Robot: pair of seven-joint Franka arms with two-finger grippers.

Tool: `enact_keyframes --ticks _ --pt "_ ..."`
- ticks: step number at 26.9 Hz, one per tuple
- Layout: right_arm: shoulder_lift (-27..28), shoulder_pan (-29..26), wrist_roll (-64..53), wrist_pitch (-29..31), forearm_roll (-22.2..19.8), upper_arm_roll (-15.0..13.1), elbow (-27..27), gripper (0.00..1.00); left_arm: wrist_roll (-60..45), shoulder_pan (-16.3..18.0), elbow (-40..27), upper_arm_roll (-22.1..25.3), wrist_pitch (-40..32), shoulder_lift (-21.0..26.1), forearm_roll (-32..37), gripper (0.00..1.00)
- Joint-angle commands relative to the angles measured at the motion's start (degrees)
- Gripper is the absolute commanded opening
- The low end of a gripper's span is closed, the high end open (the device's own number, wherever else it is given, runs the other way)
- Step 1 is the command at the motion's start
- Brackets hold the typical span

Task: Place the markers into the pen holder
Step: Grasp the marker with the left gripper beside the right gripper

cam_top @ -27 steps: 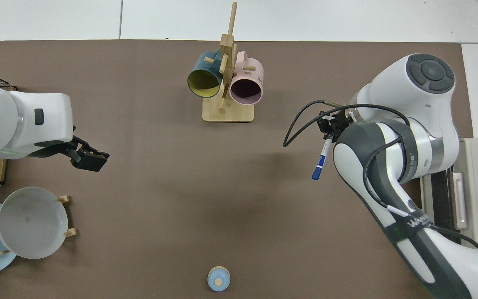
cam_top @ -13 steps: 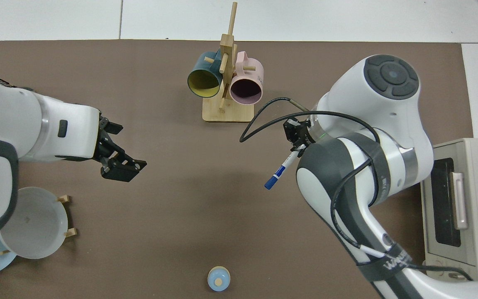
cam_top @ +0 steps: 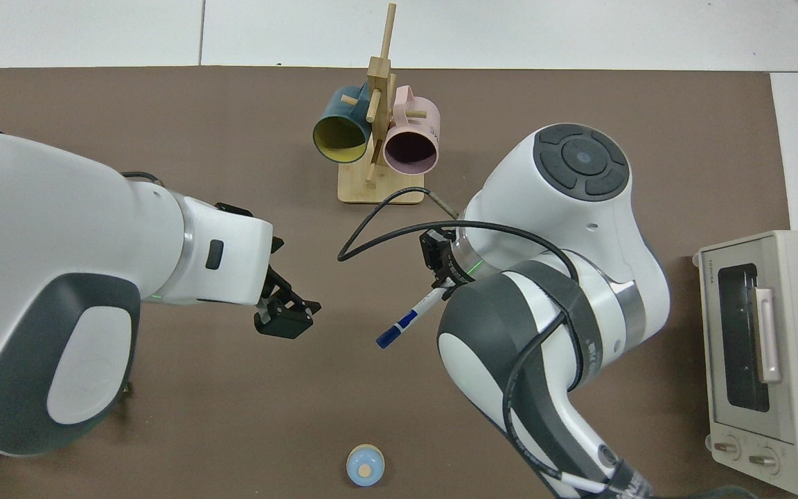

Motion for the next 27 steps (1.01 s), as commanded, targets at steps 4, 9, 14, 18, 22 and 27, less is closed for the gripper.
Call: enact_keyframes --ticks 4,9,14,18,22,27 --pt "-0.37 0.72 1.13 -0.14 7.89 0.96 0.63 0.0 -0.17 -4.59 -10.86 0.05 7.91 -6.29 -3.46 0.99" --pt "-0.46 1.78 1.65 1.7 8.68 0.96 0.63 0.0 -0.17 -5.73 -13.51 -0.12 9.77 -7.7 -4.16 0.96" --pt "-0.46 1.87 2.62 1.97 8.77 1.05 0.63 0.0 -0.25 -6.79 -14.57 -0.12 10.47 -7.7 -4.34 0.91" --pt "-0.46 1.87 3.23 2.14 8.77 1.13 0.63 0.0 -0.52 -7.41 -15.36 -0.12 10.73 -7.7 -4.34 0.81" --pt "-0.37 1.96 4.29 2.23 8.51 1.13 0.72 0.0 -1.83 -7.67 -16.32 -0.56 10.73 -7.79 -4.34 0.7" --pt "-0.37 2.05 4.55 2.93 9.39 1.13 0.63 0.0 -3.33 -7.76 -16.33 -0.56 10.3 -7.7 -4.34 0.51"
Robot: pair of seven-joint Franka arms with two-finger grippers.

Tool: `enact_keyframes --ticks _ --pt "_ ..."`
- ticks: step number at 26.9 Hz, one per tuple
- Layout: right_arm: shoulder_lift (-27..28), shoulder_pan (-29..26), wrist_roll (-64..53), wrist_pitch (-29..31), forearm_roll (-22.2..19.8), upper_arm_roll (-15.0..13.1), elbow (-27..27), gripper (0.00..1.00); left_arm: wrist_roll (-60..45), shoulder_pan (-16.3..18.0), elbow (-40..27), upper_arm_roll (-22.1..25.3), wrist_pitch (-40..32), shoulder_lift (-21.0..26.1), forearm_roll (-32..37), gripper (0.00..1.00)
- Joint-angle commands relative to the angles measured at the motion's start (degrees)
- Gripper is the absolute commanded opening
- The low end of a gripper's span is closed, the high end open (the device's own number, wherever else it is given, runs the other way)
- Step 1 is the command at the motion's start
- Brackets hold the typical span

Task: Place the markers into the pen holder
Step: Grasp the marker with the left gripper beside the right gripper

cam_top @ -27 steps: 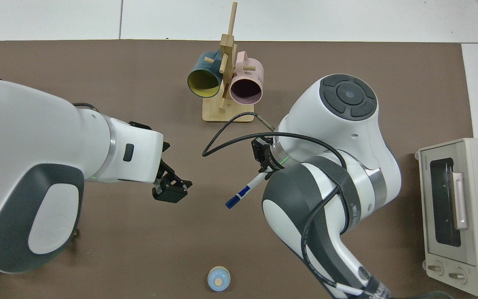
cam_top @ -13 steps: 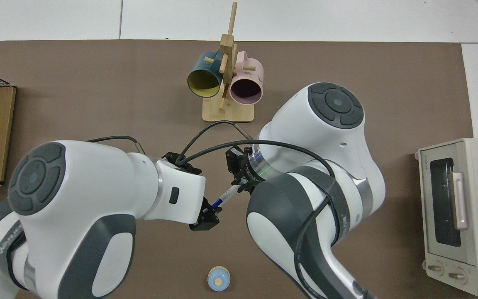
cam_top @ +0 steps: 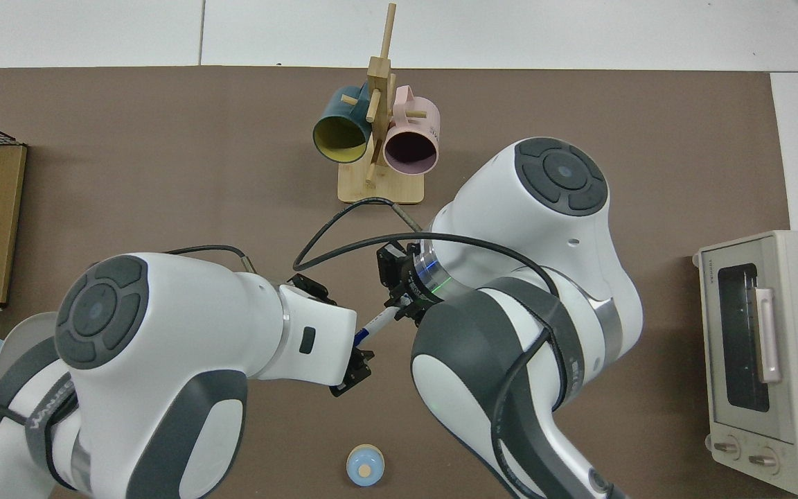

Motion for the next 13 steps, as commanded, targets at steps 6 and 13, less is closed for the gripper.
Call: enact_keyframes --ticks 6,13 --pt "-0.47 0.02 1.79 2.91 1.72 0.1 -0.06 0.0 -1.93 -0.94 -2.37 0.5 1.47 -1.88 -0.68 0.08" --pt "-0.82 0.02 1.7 2.9 1.63 0.1 -0.32 0.0 -1.23 -0.94 -2.37 0.5 1.55 -1.88 0.2 0.0"
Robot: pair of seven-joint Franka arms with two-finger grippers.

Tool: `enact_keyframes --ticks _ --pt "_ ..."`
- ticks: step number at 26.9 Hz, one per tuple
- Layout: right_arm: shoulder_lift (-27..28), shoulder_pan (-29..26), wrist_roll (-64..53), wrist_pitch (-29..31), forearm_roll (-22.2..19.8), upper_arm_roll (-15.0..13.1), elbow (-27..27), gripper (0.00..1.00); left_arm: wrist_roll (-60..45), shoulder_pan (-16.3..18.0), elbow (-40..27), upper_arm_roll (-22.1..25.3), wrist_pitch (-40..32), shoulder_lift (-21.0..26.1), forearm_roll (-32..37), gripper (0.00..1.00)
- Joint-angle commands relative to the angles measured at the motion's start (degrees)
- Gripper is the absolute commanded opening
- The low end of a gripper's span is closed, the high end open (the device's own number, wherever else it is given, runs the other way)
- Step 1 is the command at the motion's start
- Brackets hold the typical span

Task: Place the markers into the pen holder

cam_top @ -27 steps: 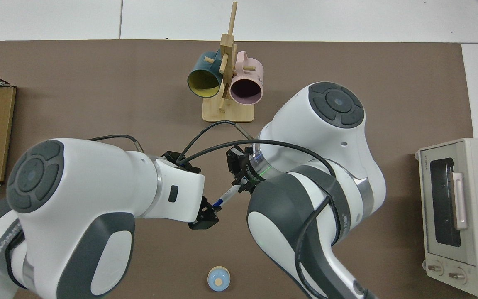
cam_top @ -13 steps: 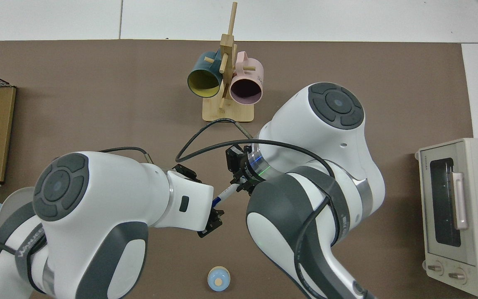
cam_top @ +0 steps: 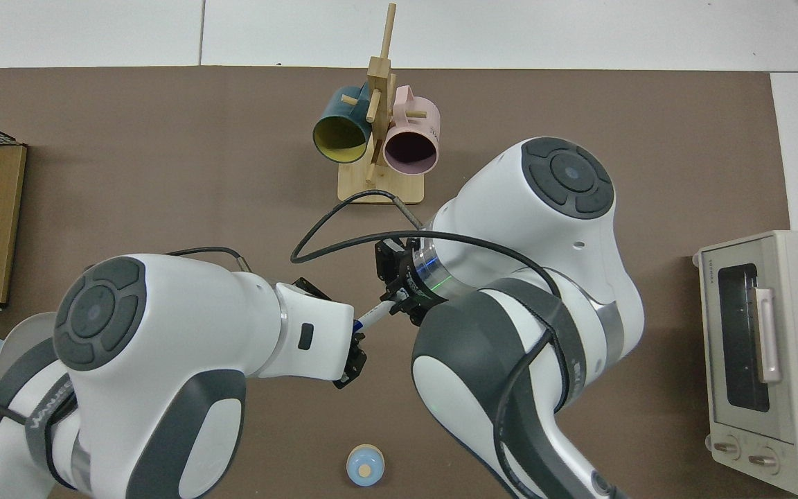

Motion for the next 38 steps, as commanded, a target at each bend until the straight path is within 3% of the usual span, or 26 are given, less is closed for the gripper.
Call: enact_keyframes --ticks 1,2,3,4,11,26,30,35,38 --pt "-0.64 -0.01 -0.08 1.03 1.09 0.09 -0.32 0.0 0.7 -0.84 -1.94 0.1 0.6 -1.8 0.03 0.0" --pt "-0.64 -0.01 0.0 1.03 1.09 0.09 -0.4 0.0 0.61 -0.84 -1.94 0.1 0.6 -1.8 0.03 0.0" --pt "-0.64 -0.01 0.0 0.94 1.27 0.09 -0.32 0.36 0.52 -0.75 -1.94 0.1 0.6 -1.8 0.03 0.0" --pt "-0.56 -0.1 0.0 0.94 0.84 0.09 -0.23 0.98 0.35 -0.75 -1.85 0.1 0.6 -1.8 0.11 0.0" --pt "-2.31 -1.15 -5.86 -0.11 0.22 -0.79 -0.05 1.0 -0.09 -0.58 -1.85 0.1 -0.45 -1.88 4.33 0.0" --pt "-8.81 -15.03 -50.06 -14.52 -6.54 -0.88 -0.58 1.0 0.08 2.76 -1.41 0.98 -1.86 -1.27 11.71 0.0" --pt "-9.78 -16.44 -60.79 -16.02 -12.51 -0.88 -0.58 1.0 0.0 3.46 -1.23 0.98 -1.68 -1.09 14.26 0.0" --pt "-10.66 -17.06 -77.65 -17.08 -25.33 -0.88 -0.76 1.0 -0.62 5.74 -1.06 1.24 -2.82 -1.01 19.35 0.0" --pt "-10.84 -17.67 -81.03 -15.24 -27.65 -0.88 -0.67 1.0 -0.44 7.85 -0.97 1.33 -3.52 -1.01 23.83 0.0"
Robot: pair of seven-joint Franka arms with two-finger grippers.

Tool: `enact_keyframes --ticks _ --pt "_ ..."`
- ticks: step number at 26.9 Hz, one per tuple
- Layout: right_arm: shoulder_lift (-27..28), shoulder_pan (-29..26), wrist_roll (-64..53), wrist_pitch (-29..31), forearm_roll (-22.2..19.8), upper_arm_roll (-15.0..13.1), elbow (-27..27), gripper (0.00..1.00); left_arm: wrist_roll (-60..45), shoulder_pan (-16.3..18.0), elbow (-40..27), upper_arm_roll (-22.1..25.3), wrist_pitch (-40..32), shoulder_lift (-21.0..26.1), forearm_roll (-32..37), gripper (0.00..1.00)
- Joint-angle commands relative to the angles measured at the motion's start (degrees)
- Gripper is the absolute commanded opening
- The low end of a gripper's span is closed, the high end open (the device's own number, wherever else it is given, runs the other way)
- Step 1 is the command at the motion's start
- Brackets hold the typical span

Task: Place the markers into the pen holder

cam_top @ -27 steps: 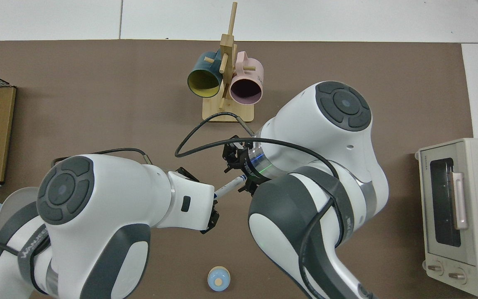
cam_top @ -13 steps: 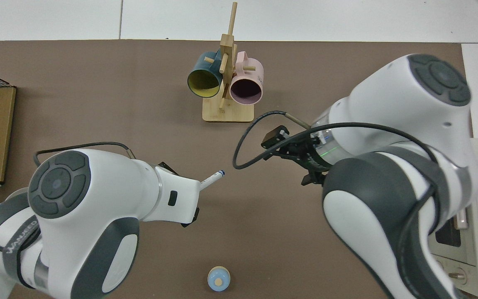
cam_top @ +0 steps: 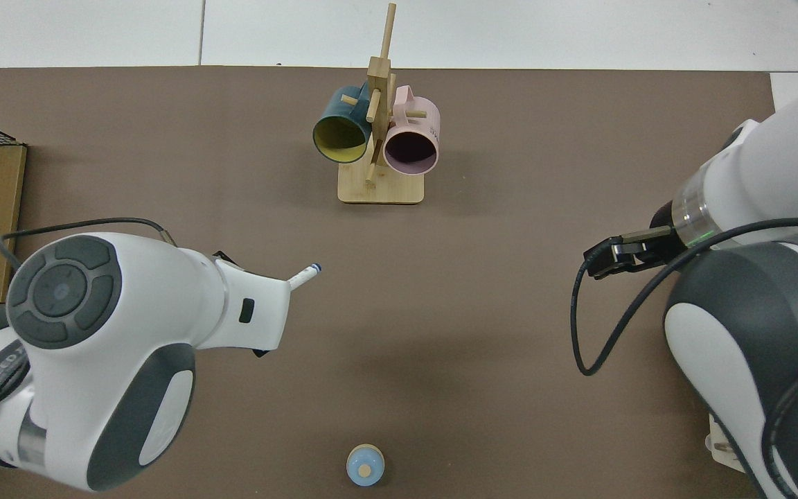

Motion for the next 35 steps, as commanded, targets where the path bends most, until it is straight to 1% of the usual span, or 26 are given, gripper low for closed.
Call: enact_keyframes --ticks 1,5,8,12,17,23,27,30,32,35 --pt "-1.21 -1.64 -7.01 2.09 -4.71 0.75 -0.94 1.0 -0.26 3.76 -0.49 -0.04 -2.02 -0.96 6.58 0.0" --pt "-2.0 -2.43 -2.97 3.67 -4.54 0.83 -2.43 1.0 -0.26 6.4 0.39 -0.04 -3.43 -0.69 14.92 0.0" --pt "-2.01 -3.49 -3.22 5.7 -4.53 0.83 -2.79 1.0 1.22 8.07 0.92 -0.04 -3.79 -0.34 20.9 0.0" --pt "-1.92 -3.67 -2.96 5.79 -4.45 0.83 -2.7 1.0 7.63 11.58 2.15 -0.04 -4.4 0.19 27.23 0.0" --pt "-2.53 -4.63 -2.88 5.79 -4.36 0.83 -2.26 1.0 17.82 16.68 5.22 -0.04 -3.61 2.64 33.3 0.0" --pt "-2.79 -6.3 -2.88 5.79 -4.36 0.83 -2.17 1.0 26.79 20.2 9.35 -0.04 -2.91 5.72 40.5 0.0" --pt "-2.79 -6.65 -2.79 5.79 -4.36 0.75 -2.17 1.0 32.59 21.6 10.59 0.05 -1.59 6.42 45.69 0.0" --pt "-2.79 -7.18 -2.87 5.62 -4.27 0.83 -2.26 1.0 36.55 23.36 10.68 0.05 0.34 6.43 49.38 0.0" --pt "-2.79 -7.27 -2.88 5.0 -3.22 0.83 -2.26 1.0 39.45 24.24 10.68 0.05 1.57 6.43 51.06 0.0" --pt "-3.49 -7.88 -3.05 4.3 -0.33 0.75 -2.52 1.0 43.93 25.47 11.02 0.05 3.5 6.34 54.39 0.0"
